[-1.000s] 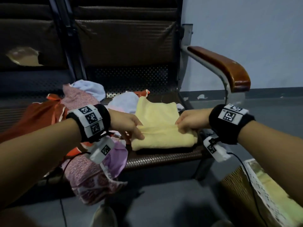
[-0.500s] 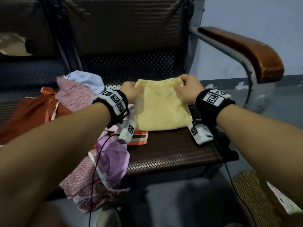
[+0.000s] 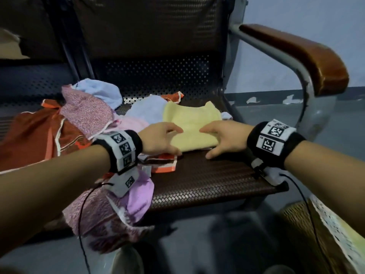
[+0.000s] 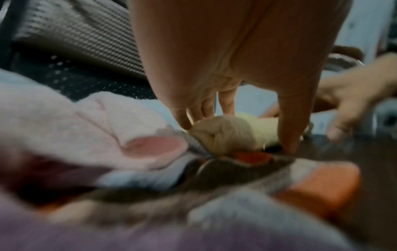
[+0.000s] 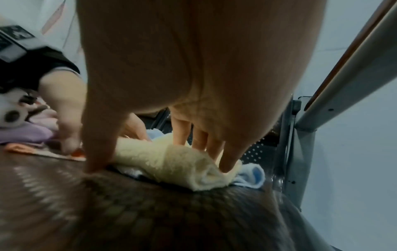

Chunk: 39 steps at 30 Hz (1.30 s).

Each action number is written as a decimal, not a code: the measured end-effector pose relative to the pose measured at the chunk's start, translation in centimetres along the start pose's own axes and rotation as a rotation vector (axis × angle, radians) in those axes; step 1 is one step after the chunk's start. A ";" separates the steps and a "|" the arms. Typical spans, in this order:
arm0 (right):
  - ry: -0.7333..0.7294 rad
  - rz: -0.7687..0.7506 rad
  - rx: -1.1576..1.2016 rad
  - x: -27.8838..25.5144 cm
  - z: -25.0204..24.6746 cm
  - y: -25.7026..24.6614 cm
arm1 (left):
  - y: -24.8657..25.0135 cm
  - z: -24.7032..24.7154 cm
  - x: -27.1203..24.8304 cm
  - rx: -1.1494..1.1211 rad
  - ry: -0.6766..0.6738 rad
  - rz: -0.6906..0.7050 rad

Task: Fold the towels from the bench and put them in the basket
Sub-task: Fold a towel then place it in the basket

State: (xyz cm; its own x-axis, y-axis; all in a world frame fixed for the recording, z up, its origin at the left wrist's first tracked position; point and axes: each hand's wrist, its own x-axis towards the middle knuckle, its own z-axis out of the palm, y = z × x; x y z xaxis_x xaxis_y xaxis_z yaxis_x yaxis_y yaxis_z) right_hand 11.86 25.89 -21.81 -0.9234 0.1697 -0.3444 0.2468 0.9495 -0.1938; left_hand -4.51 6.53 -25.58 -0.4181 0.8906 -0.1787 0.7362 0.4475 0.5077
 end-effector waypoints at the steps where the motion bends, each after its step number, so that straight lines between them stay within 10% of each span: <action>1: 0.008 0.011 -0.032 -0.2 0.1 0.0 | -0.1 0.6 -0.5 0.076 0.014 0.009; 9: 0.266 0.039 0.149 -2.2 -2.4 0.2 | 0.9 -1.0 -1.9 0.011 0.264 -0.001; 18: 0.185 0.064 0.467 -4.7 -2.5 0.9 | 3.0 -0.1 -4.6 -0.518 0.175 -0.146; 25: 0.330 0.078 0.277 -2.4 -1.4 0.4 | 0.6 -0.5 -1.4 -0.408 0.296 -0.367; 31: 0.361 0.072 0.050 -1.9 -0.4 -0.3 | 2.1 0.0 -1.8 -0.169 0.189 -0.020; 34: 0.330 -0.045 0.044 -2.1 -0.4 -1.3 | 2.0 1.1 -2.5 0.083 -0.014 0.037; 39: 0.101 -0.050 -0.001 -2.2 1.0 -2.2 | 1.4 1.0 -2.1 0.138 0.085 -0.001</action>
State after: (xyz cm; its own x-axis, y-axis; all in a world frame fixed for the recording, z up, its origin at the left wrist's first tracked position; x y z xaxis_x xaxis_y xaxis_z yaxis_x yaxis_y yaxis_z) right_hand 13.61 23.17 -21.53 -0.9594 0.1480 -0.2401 0.1995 0.9578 -0.2070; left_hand -2.07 5.35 -25.37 -0.4585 0.8825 -0.1045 0.7992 0.4609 0.3858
